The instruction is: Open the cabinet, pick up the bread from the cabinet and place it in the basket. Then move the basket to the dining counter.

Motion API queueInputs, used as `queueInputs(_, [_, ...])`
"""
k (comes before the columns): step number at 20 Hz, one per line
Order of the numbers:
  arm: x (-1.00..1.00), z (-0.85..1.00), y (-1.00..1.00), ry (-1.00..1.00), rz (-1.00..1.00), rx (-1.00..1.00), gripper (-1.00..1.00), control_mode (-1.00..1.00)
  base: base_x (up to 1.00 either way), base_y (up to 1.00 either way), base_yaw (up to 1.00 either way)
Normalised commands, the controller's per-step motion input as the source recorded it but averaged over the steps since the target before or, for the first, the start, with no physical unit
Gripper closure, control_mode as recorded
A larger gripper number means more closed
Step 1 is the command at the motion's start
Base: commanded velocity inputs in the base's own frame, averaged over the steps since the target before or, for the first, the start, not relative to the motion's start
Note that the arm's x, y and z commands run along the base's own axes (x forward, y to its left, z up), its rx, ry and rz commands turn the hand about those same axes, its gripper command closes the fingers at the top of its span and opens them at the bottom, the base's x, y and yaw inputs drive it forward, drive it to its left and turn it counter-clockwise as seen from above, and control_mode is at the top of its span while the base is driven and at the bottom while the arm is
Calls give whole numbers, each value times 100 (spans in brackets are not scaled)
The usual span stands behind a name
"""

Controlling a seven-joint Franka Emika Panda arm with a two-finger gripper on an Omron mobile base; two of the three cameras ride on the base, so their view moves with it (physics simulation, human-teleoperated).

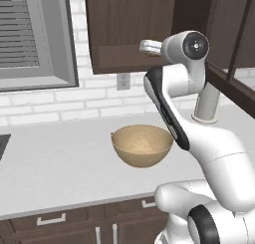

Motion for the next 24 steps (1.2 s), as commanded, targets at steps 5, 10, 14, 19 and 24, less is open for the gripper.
queueInputs(5, [53, 0, -17, 2, 0, 0, -100, -100, 0, 0, 0])
queueInputs(10, [58, 32, -23, 24, 0, 1, -100, -100, 0, 0, 0])
queueInputs(14, [59, 0, -6, 28, 0, 0, -100, -100, 0, 0, 0])
queueInputs(19, [55, -31, 0, 18, 0, -2, -100, -100, 0, 0, 0])
queueInputs(24, [46, -39, 0, -1, 0, -1, -100, -100, 0, 0, 0])
